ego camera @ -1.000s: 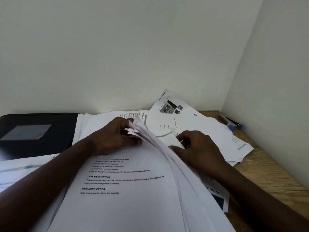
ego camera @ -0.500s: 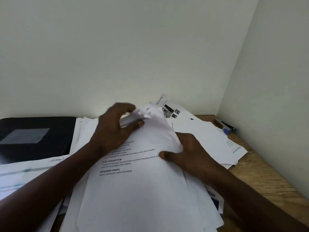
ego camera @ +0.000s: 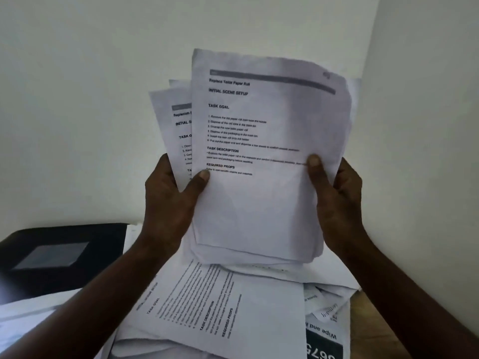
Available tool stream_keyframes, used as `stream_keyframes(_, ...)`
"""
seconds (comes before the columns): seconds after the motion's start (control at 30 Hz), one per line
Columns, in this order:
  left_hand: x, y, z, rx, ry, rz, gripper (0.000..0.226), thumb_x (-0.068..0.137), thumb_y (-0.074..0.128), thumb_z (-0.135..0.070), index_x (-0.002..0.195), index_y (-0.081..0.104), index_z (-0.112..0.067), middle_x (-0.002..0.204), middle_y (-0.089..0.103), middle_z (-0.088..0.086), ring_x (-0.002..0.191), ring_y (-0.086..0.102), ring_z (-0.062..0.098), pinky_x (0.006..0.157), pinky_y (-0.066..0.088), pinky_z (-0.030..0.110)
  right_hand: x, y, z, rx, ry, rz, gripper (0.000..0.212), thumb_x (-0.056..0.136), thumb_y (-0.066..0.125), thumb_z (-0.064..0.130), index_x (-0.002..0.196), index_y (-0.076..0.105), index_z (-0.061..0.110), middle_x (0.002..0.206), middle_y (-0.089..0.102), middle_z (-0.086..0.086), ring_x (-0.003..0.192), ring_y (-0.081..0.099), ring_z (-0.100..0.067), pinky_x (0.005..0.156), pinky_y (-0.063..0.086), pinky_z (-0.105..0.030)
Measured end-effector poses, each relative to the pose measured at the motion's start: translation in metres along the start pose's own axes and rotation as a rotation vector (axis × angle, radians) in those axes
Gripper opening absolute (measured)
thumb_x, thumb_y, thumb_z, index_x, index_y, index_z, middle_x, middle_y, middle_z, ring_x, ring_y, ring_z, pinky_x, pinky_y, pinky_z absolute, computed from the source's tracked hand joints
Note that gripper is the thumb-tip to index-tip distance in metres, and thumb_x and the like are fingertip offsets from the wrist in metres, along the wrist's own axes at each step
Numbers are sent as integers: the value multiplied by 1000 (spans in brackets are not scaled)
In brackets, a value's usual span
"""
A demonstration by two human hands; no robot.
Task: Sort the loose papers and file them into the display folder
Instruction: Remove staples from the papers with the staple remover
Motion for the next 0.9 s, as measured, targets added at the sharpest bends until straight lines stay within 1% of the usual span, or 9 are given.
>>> stream_keyframes(0.07,0,1,-2,-21,21,11,41,95,72,-12,134,60,-10,127,71,-2,114,70,16,95,59,36,0,6,3,-11,-34,17,24,103,59,33,126,59,31,119,69,19,111,64,1,92,50,-16)
stream_keyframes(0.13,-1,2,3,-50,-48,65,47,92,77,-20,134,59,-12,127,71,-2,114,70,18,95,59,40,-8,10,0,-23,-35,33,24,100,64,32,120,54,39,113,65,30,108,62,7,88,48,-11)
stream_keyframes(0.17,-2,2,7,-63,-95,85,51,88,79,-25,133,58,-13,125,72,-2,112,71,18,94,60,43,-14,10,-6,-38,-39,22,28,98,68,32,121,53,38,113,66,30,108,63,5,88,49,-13)
stream_keyframes(0.3,-3,2,14,-27,-136,103,53,81,81,-28,128,61,-14,120,75,-2,107,73,20,94,60,48,-34,9,-32,-44,18,-5,47,92,75,29,132,51,18,119,69,2,108,68,-12,87,57,-25)
stream_keyframes(0.43,-7,4,18,-9,-111,84,40,87,82,-22,122,65,-13,117,76,-1,105,74,21,92,60,50,-40,12,-40,-48,88,-9,31,96,70,28,122,54,25,109,67,15,94,64,9,76,52,-9)
stream_keyframes(0.5,-9,5,21,-5,-118,71,34,90,80,-18,121,66,-12,115,76,0,104,74,20,93,60,50,-47,14,-46,-69,109,0,21,99,64,32,118,54,31,107,66,19,93,62,12,74,49,-5)
stream_keyframes(0.6,-13,7,21,19,-95,28,25,95,74,-15,119,67,-12,113,76,-3,102,74,15,91,62,45,-52,17,-50,-89,118,3,13,103,58,35,116,55,33,107,66,19,97,62,8,80,48,-7)
stream_keyframes(0.77,-11,9,9,-7,18,-45,22,98,70,-20,118,62,-16,116,74,-6,106,72,14,86,61,32,-42,18,-36,12,31,-71,19,103,58,28,116,53,14,105,67,10,96,65,-1,80,52,-15)
stream_keyframes(0.9,-27,16,31,-16,-109,2,18,100,67,-19,118,65,-18,115,75,-7,106,72,12,90,61,37,-63,22,-58,-100,180,-18,7,105,50,38,106,49,45,98,62,36,92,56,23,80,42,-5)
Point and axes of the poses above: each hand's wrist, its own x-axis towards the middle knuckle, its own y-axis out of the palm, z = x × y, the point moved 3 cm from there along x, towards the middle knuckle
